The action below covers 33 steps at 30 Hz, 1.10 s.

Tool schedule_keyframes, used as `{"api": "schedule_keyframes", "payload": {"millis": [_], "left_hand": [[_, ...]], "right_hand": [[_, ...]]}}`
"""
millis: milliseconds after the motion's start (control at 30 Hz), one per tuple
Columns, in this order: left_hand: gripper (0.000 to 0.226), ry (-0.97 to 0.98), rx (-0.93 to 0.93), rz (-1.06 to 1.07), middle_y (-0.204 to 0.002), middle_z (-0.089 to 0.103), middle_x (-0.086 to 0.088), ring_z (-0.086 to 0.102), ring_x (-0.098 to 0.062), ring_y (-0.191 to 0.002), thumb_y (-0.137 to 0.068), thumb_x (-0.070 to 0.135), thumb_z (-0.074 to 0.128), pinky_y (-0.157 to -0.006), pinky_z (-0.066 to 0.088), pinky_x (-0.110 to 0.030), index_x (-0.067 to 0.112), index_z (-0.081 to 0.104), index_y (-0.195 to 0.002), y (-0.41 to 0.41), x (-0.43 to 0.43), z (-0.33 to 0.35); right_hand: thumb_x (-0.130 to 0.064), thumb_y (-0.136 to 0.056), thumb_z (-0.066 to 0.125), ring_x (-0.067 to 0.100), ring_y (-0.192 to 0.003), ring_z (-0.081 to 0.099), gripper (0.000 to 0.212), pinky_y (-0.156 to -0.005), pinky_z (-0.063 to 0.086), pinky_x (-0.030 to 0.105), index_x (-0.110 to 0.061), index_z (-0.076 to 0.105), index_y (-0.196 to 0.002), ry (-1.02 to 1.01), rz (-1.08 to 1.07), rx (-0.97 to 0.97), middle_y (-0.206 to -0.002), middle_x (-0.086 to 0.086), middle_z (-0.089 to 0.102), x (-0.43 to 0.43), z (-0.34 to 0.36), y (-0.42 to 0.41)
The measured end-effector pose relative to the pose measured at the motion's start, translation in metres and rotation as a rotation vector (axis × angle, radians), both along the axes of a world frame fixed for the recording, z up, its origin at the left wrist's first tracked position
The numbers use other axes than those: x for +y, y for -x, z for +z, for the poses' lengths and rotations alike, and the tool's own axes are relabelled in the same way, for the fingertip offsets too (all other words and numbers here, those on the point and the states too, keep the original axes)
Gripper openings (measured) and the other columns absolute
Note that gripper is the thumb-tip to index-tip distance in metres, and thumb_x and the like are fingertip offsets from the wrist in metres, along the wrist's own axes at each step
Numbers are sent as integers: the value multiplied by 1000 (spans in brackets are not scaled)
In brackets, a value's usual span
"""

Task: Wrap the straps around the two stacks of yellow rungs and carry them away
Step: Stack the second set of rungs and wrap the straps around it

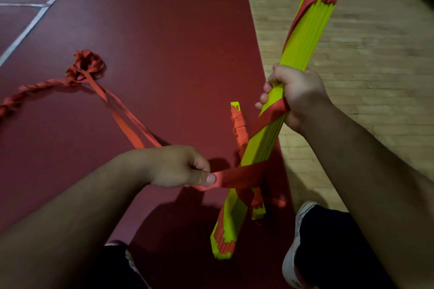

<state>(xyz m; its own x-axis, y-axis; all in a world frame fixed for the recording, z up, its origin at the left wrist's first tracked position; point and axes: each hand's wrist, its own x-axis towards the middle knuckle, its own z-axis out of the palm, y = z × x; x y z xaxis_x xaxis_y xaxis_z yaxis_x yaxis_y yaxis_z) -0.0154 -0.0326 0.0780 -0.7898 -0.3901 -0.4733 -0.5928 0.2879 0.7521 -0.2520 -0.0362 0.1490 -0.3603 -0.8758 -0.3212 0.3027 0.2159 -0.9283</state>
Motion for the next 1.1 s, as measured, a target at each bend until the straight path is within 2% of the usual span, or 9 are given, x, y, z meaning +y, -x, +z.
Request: {"api": "schedule_keyframes", "payload": {"millis": [67,200,333,400,567,767,867,967,1100], "left_hand": [[43,113,-40,16,-53,50,16,45,0,-52,-100,41,57,-59,37,-23,36,60,-57,0,0,-4],[52,227,-110,33,-58,65,14,59,0,-56,-99,54,49,-62,43,-22,24,67,-61,-2,-2,-7],[62,256,-1,120,-53,65,7,59,-5,-50,-85,74,53,-55,42,-18,22,62,-53,-9,-5,-15],[55,229,73,175,-51,63,5,55,-4,-47,-84,69,61,-52,41,-20,23,61,-54,-11,-7,-15],[32,202,146,186,-52,57,13,50,-2,-49,-92,35,68,-52,38,-18,22,61,-64,-11,-9,-12],[62,342,46,140,-54,44,2,39,-8,-51,-71,77,54,-52,34,-30,16,48,-60,-14,-12,-22],[51,385,126,210,-62,53,7,46,-7,-57,-76,72,55,-57,40,-31,21,54,-73,-14,-10,-29],[36,396,218,221,-84,67,7,62,-9,-76,-86,59,54,-72,51,-35,26,62,-95,-10,-7,-34],[27,363,322,186,-83,64,3,61,-15,-78,-98,42,45,-74,50,-39,21,58,-87,8,8,-33]], "right_hand": [[5,-86,46,20,-42,45,19,-56,50,37,-13,50,-80,2,2,25,-53,9,44,0,-1,0],[5,-86,46,20,-43,45,21,-57,50,38,-16,49,-89,11,11,49,-55,9,44,-1,-3,2],[4,-87,46,20,-43,45,21,-57,50,37,-15,50,-93,12,21,31,-56,9,44,1,-1,4],[3,-89,45,21,-45,46,19,-55,49,36,-13,50,-98,33,48,-45,-57,10,44,3,-1,7],[-11,-95,41,23,-52,48,17,-57,51,34,-13,53,-108,86,182,-279,-62,8,48,6,0,15],[-22,-93,39,20,-53,46,27,-57,49,28,-12,55,-112,140,257,-433,-66,6,46,10,4,13],[-24,-82,45,18,-53,46,34,-57,48,28,-12,56,-112,197,255,-499,-66,5,46,11,2,10],[-27,-76,46,16,-53,47,38,-57,48,27,-13,57,-109,264,249,-559,-64,3,47,12,0,7],[-27,-75,45,16,-53,48,28,-56,47,26,-13,55,-97,328,183,-678,-65,3,49,10,1,7]]}}
